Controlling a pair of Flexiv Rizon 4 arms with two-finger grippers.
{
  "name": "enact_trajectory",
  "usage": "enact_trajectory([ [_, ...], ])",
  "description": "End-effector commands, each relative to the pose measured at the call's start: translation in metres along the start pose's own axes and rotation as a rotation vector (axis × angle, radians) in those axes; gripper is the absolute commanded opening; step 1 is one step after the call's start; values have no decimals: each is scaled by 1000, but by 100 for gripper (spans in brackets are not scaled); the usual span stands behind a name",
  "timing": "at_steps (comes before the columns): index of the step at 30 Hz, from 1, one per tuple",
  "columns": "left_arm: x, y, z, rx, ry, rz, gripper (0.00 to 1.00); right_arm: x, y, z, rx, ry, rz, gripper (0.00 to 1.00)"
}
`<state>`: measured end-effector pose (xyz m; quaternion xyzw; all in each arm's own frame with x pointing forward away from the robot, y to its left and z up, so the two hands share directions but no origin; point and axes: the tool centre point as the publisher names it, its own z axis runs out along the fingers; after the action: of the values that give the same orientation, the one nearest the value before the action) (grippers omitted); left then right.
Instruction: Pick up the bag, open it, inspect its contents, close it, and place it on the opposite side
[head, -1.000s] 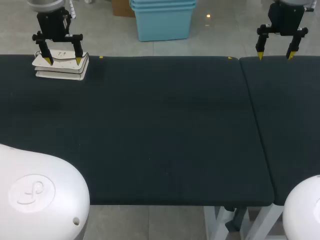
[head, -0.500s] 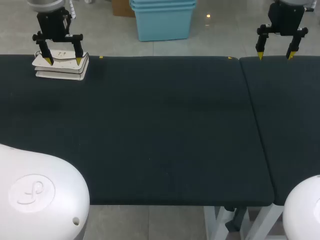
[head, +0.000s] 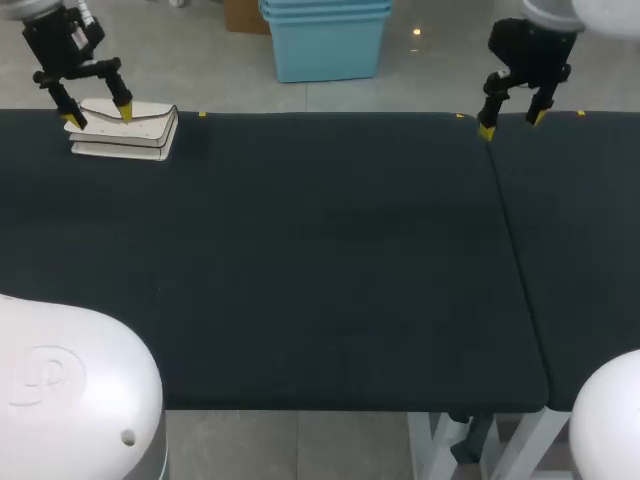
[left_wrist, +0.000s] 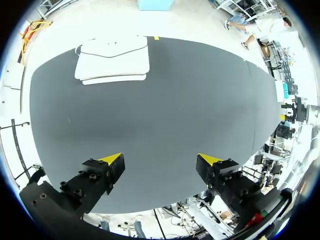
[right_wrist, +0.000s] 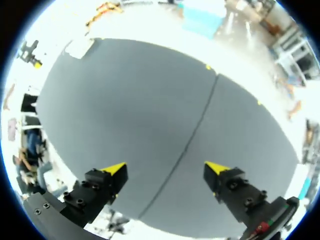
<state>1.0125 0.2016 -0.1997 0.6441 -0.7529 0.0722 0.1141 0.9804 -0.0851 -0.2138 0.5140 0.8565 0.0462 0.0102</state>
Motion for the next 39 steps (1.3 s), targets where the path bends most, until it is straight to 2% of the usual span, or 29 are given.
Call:
enact_trajectory([
  [1,-25,-10,-5,-21,128,-13,100,21,-11,14,-212,-21,-297,100],
  [10,-65,-19,0,-35,197,-40,100,53,-10,47,-372,68,-551,100],
  [16,-86,-25,3,-45,230,-70,100,64,-5,62,-427,104,-668,100],
  [20,-97,-26,7,-51,250,-83,100,67,-3,70,-479,166,-748,100],
  [27,-115,-26,10,-48,277,-110,100,71,2,81,-503,202,-855,100],
  [39,-144,-37,24,-28,379,-158,100,80,6,102,-516,212,-908,100],
])
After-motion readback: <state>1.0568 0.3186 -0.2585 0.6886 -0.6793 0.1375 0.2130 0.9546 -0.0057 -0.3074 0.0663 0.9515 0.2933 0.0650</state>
